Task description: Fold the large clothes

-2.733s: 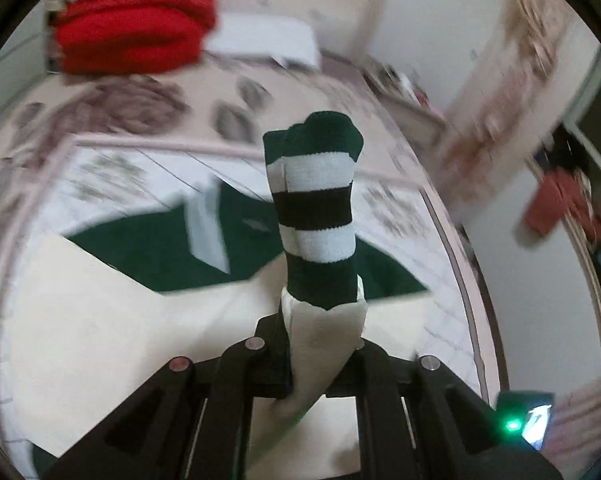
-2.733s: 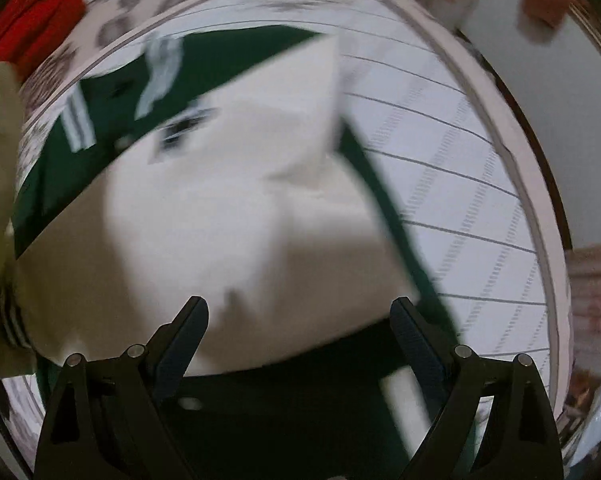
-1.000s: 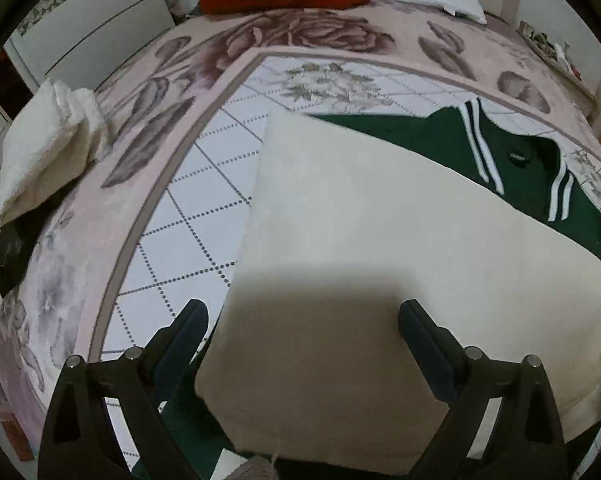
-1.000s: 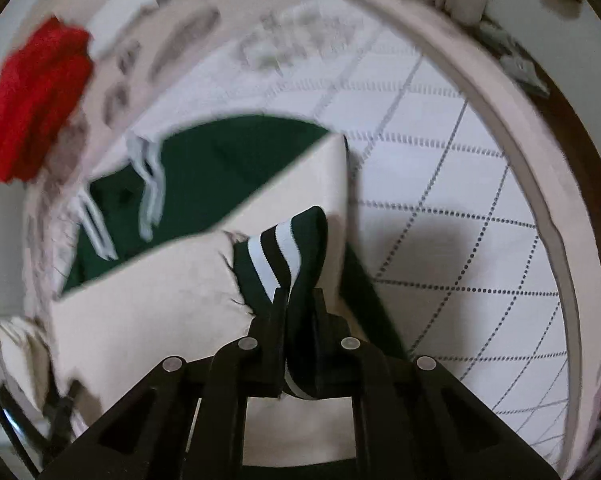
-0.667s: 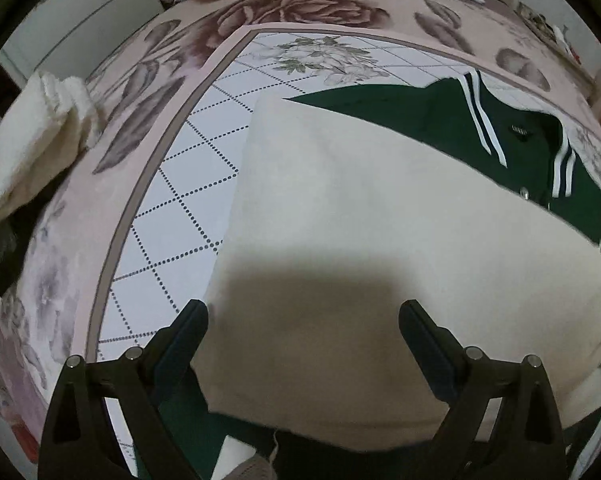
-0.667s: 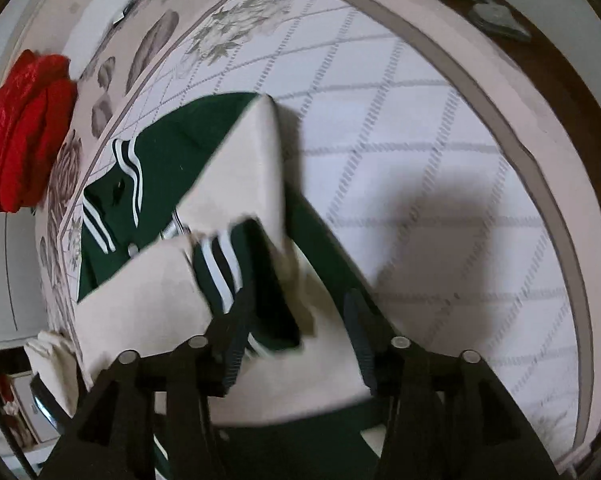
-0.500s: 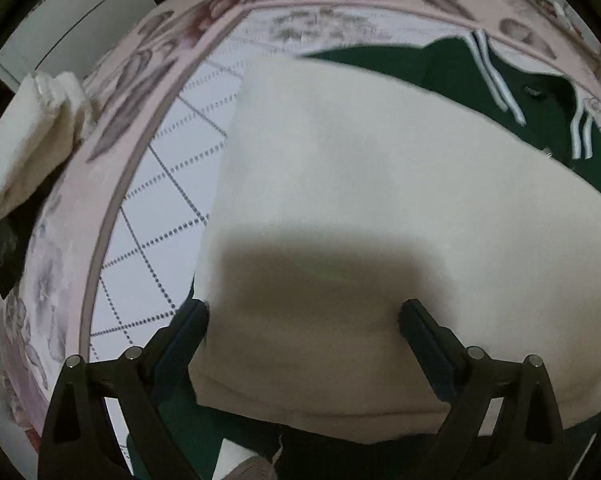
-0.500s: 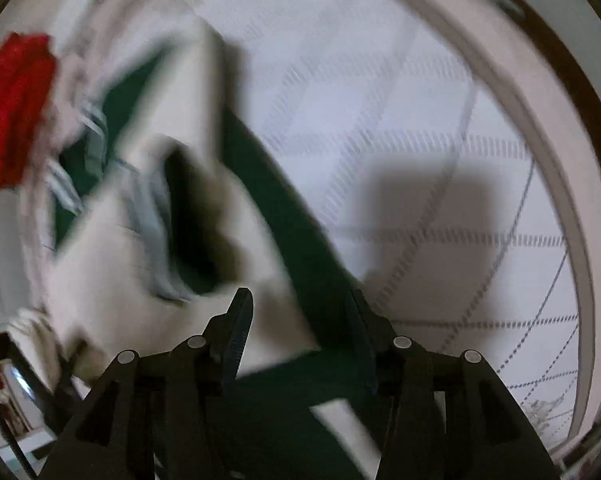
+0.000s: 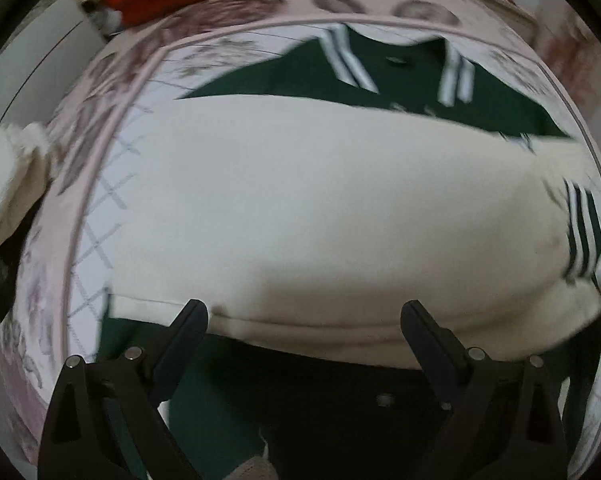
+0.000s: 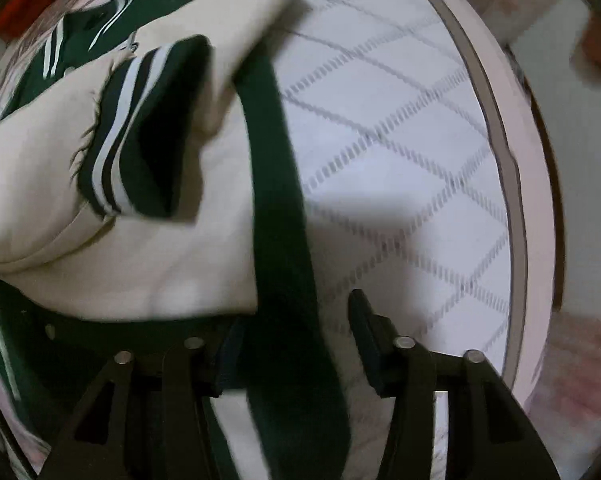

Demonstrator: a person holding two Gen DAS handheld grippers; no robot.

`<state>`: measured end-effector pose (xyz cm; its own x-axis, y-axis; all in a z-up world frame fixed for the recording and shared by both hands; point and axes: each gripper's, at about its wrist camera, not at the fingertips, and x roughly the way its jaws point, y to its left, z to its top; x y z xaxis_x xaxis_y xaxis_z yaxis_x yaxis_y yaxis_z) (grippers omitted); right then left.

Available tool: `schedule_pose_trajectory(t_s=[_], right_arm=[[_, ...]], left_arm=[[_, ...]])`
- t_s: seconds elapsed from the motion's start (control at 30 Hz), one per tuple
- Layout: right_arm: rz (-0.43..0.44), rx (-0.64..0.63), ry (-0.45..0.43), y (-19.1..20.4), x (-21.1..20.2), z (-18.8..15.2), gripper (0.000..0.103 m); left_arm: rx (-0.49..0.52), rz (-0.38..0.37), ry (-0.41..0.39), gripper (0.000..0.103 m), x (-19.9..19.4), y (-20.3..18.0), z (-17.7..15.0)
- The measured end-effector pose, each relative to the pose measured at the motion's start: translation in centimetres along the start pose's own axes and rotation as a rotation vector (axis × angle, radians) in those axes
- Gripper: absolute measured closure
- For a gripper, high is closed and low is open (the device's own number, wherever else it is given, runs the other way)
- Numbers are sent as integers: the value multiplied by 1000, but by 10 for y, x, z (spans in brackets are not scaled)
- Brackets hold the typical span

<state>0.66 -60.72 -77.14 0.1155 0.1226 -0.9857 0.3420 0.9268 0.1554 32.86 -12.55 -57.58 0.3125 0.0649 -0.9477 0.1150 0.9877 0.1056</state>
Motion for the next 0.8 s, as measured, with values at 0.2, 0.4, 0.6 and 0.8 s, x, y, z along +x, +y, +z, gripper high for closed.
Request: schedule_pose_trajectory(t_s=[0.2, 0.4, 0.6, 0.8], right_arm=[[512, 856, 82, -121, 34, -41, 83], [298, 563, 40, -98, -3, -28, 45], [74, 406, 63, -78, 0, -17, 75], [116, 576, 1, -88, -34, -9, 63]], left_arm=[[95, 35, 38, 4, 30, -28, -7], [74, 26, 33, 4, 26, -23, -1], [73, 10, 17, 4, 13, -33, -4], [90, 4, 37, 4, 13, -46, -14]])
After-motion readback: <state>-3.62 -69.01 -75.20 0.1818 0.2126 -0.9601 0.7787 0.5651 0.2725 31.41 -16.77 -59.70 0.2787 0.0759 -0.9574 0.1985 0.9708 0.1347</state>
